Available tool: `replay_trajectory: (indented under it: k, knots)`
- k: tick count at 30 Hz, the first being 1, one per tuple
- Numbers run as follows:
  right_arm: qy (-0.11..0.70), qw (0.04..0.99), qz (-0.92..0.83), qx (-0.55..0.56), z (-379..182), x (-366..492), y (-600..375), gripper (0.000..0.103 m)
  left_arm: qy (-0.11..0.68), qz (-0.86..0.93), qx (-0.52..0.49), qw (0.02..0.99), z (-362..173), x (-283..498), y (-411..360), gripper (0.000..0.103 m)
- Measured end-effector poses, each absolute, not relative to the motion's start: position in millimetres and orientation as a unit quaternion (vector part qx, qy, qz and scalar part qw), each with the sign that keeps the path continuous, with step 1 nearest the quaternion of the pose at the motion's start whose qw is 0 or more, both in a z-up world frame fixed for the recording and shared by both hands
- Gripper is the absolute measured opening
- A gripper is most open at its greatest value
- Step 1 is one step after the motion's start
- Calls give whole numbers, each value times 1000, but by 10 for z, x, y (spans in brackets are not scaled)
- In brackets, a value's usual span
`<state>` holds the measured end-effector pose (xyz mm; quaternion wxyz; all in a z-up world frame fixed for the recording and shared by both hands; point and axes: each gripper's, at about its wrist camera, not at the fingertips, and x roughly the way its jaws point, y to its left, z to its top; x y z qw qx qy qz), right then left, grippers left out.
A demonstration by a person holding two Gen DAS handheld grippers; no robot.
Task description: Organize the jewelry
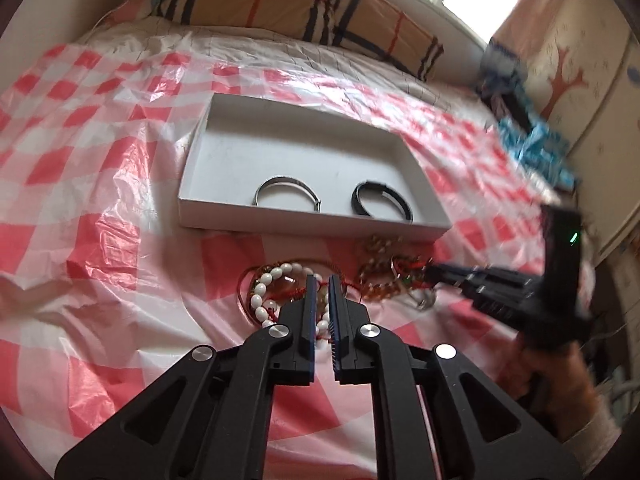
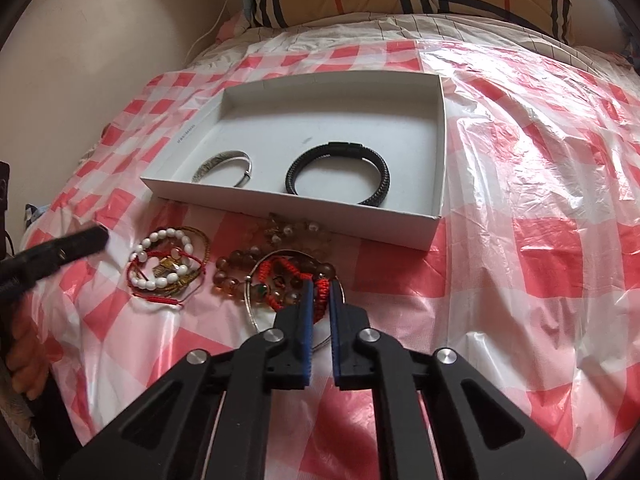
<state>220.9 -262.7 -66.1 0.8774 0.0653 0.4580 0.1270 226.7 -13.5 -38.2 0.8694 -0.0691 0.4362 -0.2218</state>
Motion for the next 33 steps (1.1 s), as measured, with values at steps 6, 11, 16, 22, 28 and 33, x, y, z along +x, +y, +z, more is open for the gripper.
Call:
replay_trajectory:
  k: [6, 11, 16, 22, 28, 33]
  knots:
    - [435, 879, 154, 120, -511, 2061, -2767, 6, 431, -241, -25, 869, -375, 2089, -272, 32]
    - [410, 880, 166, 171, -399, 1966, -2942, 6, 405, -246, 71, 878, -377, 1925, -610, 42]
    - [406, 876, 168, 200, -388, 1991, -3029, 6, 401, -197, 194, 873, -619, 1913, -901, 42]
    - [407, 876, 165, 199, -398, 2006, -3033, 6, 391, -164, 259, 868, -745, 1857, -986, 8]
    - [409, 876, 165, 195, -401, 2027, -3014, 6, 425, -202, 103, 877, -541, 2005, -645, 4]
    - [409, 876, 165, 196, -403, 2030, -3010, 6, 416, -240, 93, 872, -487, 1920, -621, 5]
